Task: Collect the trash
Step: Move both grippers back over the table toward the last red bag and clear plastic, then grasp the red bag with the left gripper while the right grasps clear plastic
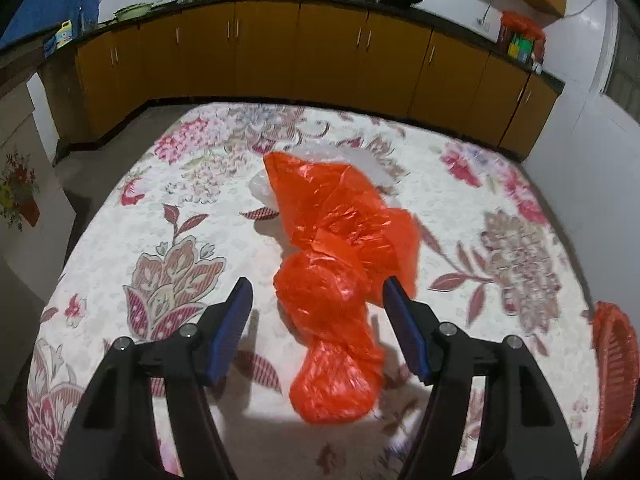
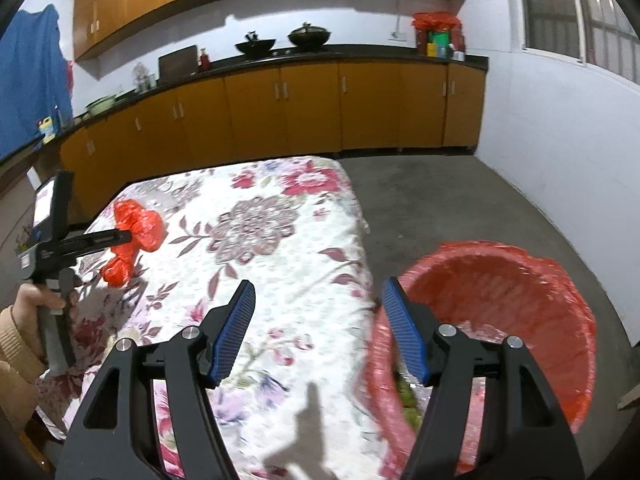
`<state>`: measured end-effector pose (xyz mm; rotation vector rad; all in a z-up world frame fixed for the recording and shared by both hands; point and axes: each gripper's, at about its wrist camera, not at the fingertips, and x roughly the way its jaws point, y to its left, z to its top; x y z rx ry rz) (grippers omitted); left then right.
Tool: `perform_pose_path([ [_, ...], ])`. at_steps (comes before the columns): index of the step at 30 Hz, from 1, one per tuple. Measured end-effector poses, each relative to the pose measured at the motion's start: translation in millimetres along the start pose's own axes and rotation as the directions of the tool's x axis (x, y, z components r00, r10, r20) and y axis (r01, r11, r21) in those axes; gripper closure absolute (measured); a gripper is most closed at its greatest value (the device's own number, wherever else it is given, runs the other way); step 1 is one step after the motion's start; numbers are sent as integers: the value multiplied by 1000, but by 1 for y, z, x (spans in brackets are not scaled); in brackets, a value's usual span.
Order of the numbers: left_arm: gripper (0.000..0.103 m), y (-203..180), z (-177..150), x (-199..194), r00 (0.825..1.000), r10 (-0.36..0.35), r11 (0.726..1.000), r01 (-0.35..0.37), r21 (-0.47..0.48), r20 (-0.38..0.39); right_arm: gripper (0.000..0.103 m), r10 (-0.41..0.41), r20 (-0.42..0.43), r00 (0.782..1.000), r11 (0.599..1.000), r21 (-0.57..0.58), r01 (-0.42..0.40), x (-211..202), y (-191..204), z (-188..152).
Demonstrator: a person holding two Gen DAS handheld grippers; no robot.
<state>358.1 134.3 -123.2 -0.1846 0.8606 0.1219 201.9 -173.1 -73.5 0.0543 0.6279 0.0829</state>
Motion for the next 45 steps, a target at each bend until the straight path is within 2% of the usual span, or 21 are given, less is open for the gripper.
perform_pose_path([
  [3, 42, 3, 1, 12, 1000, -19, 1000, 19, -15, -25, 37, 17, -12, 1000, 1000, -17, -18, 10, 11, 1],
  [4, 53, 4, 1, 13, 999, -28, 999, 28, -17, -29, 37, 22, -15, 1000, 1000, -22, -22, 12, 15, 2],
  [5, 59, 5, 1, 14, 998, -47, 999, 46, -18, -35, 37, 27, -18, 999, 999, -26, -28, 15, 19, 2],
  [8, 63, 8, -2, 8, 998, -64, 998, 64, -8, -15, 37, 51, -28, 998, 998, -40, -52, 24, 30, 4],
  [16, 64, 36, -23, -29, 997, -59, 998, 59, 1, 45, 37, 155, -40, 987, 984, -79, -158, 53, 76, 20],
  [21, 63, 68, -32, -55, 995, 16, 1000, -14, -21, 100, 37, 230, -47, 972, 965, -121, -234, 87, 121, 40],
  [27, 63, 102, -35, -76, 987, 79, 994, -67, -86, 143, 37, 316, -108, 943, 939, -107, -327, 154, 188, 74],
  [32, 63, 114, -40, -81, 984, 103, 990, -88, -108, 143, 37, 342, -164, 925, 929, -87, -359, 198, 232, 88],
  [38, 63, 115, -40, -81, 986, 100, 991, -86, -106, 135, 36, 300, -251, 920, 935, -112, -336, 236, 256, 80],
  [39, 63, 114, -40, -81, 986, 98, 991, -84, -105, 135, 40, 294, -266, 918, 935, -119, -334, 241, 257, 78],
  [40, 63, 113, -41, -81, 986, 96, 991, -82, -103, 135, 52, 287, -278, 917, 935, -129, -331, 244, 256, 73],
  [42, 63, 112, -41, -81, 987, 93, 992, -80, -98, 133, 66, 295, -298, 908, 930, -127, -344, 245, 250, 67],
  [45, 63, 106, -41, -80, 989, 79, 993, -68, -95, 123, 74, 293, -287, 912, 930, -136, -342, 236, 236, 67],
])
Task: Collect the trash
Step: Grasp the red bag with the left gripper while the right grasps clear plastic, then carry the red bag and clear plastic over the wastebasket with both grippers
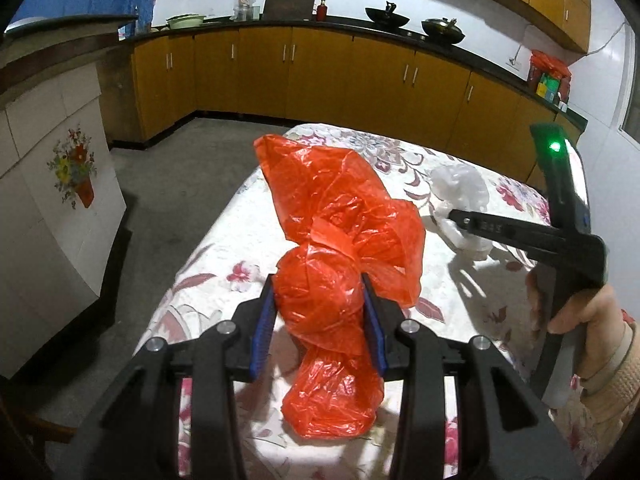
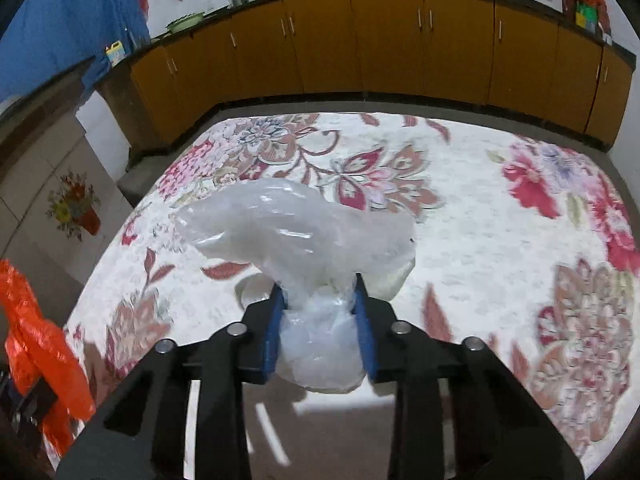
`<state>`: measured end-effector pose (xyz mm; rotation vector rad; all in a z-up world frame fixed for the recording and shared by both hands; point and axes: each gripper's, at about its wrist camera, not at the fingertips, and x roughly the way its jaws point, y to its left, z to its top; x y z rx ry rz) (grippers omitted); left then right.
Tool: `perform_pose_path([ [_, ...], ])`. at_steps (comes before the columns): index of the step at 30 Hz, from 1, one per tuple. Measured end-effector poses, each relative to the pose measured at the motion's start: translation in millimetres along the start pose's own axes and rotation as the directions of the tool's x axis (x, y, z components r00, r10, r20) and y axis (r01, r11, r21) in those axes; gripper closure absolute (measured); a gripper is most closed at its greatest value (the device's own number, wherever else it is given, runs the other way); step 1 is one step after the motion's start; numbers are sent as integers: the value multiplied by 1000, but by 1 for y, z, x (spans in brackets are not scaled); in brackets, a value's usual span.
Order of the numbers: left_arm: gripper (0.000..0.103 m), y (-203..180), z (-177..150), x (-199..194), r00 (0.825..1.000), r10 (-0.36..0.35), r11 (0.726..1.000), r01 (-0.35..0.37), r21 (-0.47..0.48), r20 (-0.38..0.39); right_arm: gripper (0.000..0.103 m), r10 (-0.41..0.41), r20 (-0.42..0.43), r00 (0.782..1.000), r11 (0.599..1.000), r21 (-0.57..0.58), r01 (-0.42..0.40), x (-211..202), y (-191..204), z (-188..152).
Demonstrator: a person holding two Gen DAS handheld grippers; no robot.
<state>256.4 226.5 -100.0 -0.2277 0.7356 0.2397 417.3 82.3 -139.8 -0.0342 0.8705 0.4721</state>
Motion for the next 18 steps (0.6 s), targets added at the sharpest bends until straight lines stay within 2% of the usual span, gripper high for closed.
perform_pose_path([
  [3, 63, -9, -1, -1, 1000, -20, 1000, 20, 13, -3, 77, -24, 8, 1000, 1000, -18, 24, -17, -12, -9],
  [7, 63, -32, -3, -7, 998, -61, 997, 61, 47, -1, 77, -47, 29, 998, 999, 22, 46, -54, -42, -27],
  [18, 63, -109, -13, -34, 982, -190, 972, 191, 139, -16, 77, -210, 58, 976, 972, 119, 202, -168, -114, -100],
])
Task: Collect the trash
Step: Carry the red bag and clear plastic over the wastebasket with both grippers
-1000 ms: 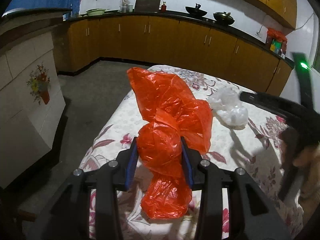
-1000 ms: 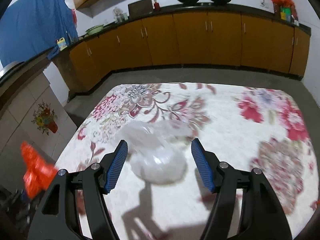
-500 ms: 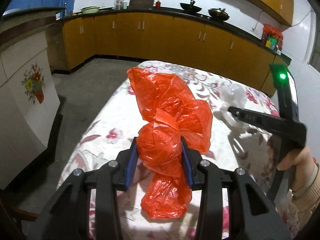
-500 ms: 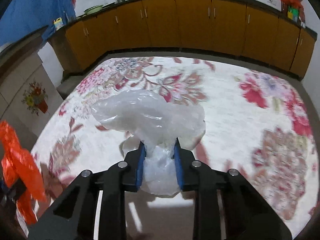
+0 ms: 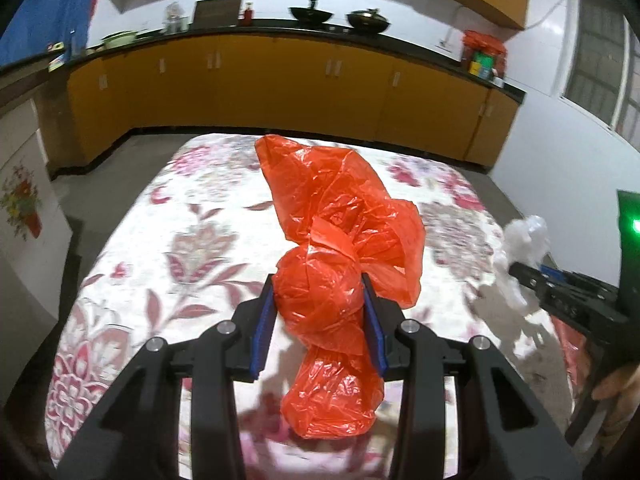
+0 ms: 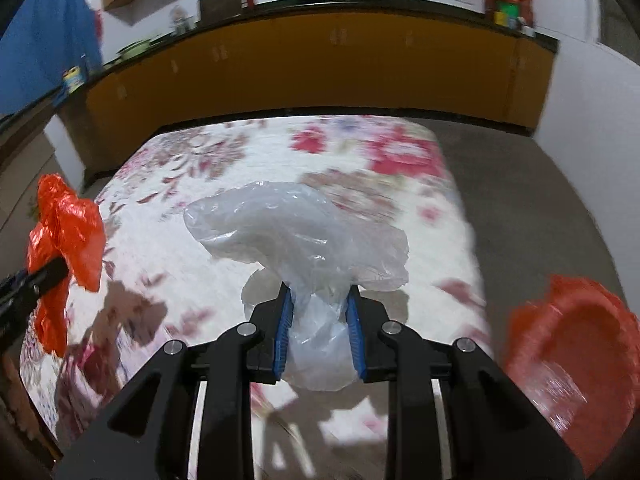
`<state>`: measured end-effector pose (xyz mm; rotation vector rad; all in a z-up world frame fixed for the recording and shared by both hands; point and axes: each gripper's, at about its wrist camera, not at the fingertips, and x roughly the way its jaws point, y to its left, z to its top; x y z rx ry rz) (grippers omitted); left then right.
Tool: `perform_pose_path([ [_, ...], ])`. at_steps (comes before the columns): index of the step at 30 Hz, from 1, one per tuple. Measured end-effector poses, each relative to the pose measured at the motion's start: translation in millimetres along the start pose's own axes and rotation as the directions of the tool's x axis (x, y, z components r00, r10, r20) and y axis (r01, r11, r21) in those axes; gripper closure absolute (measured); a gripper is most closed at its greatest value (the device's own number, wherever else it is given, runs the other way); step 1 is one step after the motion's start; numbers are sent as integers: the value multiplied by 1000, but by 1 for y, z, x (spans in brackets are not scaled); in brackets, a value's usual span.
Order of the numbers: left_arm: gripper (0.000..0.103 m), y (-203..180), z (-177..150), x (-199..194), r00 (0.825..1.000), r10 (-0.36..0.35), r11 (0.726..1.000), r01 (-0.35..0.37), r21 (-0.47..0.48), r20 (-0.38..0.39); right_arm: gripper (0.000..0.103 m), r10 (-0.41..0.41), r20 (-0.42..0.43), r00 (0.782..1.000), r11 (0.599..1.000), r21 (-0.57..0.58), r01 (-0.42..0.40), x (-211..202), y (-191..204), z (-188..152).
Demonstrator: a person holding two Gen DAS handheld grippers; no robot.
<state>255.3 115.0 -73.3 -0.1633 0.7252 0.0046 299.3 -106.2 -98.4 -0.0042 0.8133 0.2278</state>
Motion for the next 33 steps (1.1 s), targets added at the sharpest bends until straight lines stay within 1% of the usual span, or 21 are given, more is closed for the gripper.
perform_pose_path([
  [6, 63, -41, 0, -8, 999, -51, 998, 51, 44, -6, 77, -86, 38, 996, 991, 102, 82, -50, -47, -21],
  [14, 63, -88, -3, -20, 992, -126, 987, 127, 102, -17, 77, -159, 73, 985, 970, 197, 142, -96, -90, -38],
  [25, 63, -147, -11, -38, 973, -227, 960, 230, 161, -34, 77, -231, 110, 967, 938, 291, 191, -143, -130, -57],
  [33, 63, -189, -21, -41, 954, -293, 934, 301, 193, -69, 77, -262, 125, 957, 913, 353, 204, -164, -153, -72],
])
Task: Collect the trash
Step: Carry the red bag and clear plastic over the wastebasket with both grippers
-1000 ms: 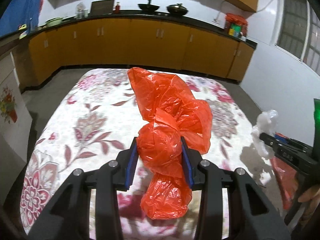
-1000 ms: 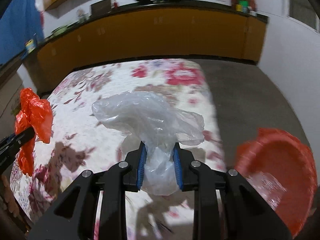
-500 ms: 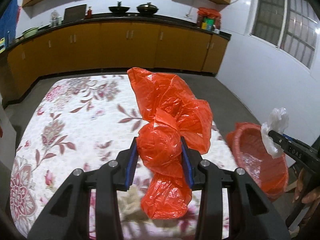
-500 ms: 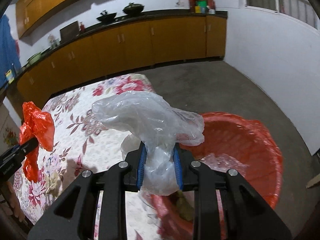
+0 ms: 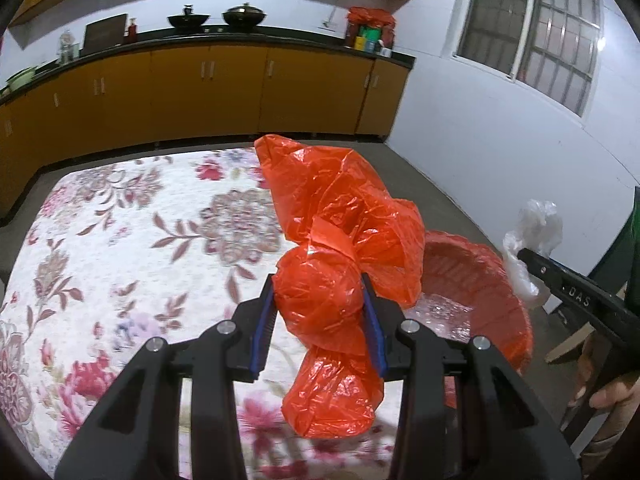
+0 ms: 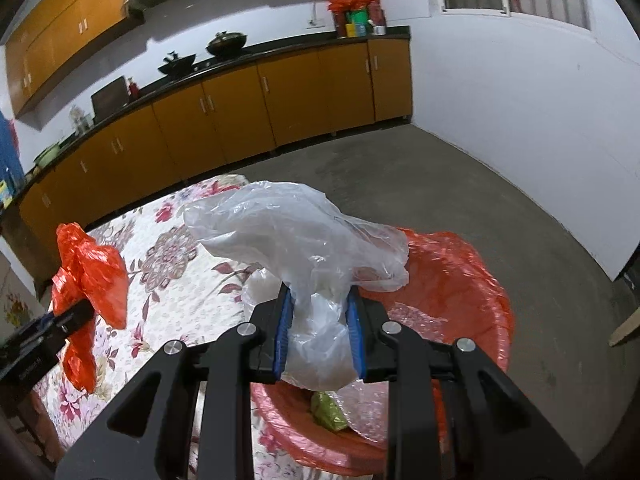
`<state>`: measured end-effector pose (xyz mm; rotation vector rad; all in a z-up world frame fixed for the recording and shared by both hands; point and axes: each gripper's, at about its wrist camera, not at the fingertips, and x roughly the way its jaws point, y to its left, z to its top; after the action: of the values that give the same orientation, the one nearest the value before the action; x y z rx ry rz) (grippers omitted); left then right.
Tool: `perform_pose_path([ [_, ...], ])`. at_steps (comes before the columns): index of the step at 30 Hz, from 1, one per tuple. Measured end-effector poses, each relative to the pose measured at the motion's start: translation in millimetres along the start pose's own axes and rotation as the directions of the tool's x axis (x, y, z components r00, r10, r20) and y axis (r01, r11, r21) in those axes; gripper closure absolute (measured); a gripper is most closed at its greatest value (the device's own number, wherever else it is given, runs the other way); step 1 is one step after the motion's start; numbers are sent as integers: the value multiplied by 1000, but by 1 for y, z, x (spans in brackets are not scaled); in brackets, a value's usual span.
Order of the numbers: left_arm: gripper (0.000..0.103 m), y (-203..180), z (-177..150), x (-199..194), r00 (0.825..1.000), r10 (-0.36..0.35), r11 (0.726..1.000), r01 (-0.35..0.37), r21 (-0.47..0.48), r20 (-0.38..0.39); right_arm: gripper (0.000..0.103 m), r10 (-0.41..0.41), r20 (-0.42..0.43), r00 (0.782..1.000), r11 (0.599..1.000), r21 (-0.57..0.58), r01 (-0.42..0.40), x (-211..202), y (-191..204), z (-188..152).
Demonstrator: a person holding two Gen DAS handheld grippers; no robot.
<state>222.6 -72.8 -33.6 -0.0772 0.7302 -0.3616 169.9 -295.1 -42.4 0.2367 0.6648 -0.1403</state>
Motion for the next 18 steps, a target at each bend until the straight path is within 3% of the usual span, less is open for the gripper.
perform_pose_path([
  [18, 64, -74, 0, 42, 986, -151, 986, 155, 53, -70, 77, -21, 30, 999, 989, 145, 16, -12, -49, 3],
])
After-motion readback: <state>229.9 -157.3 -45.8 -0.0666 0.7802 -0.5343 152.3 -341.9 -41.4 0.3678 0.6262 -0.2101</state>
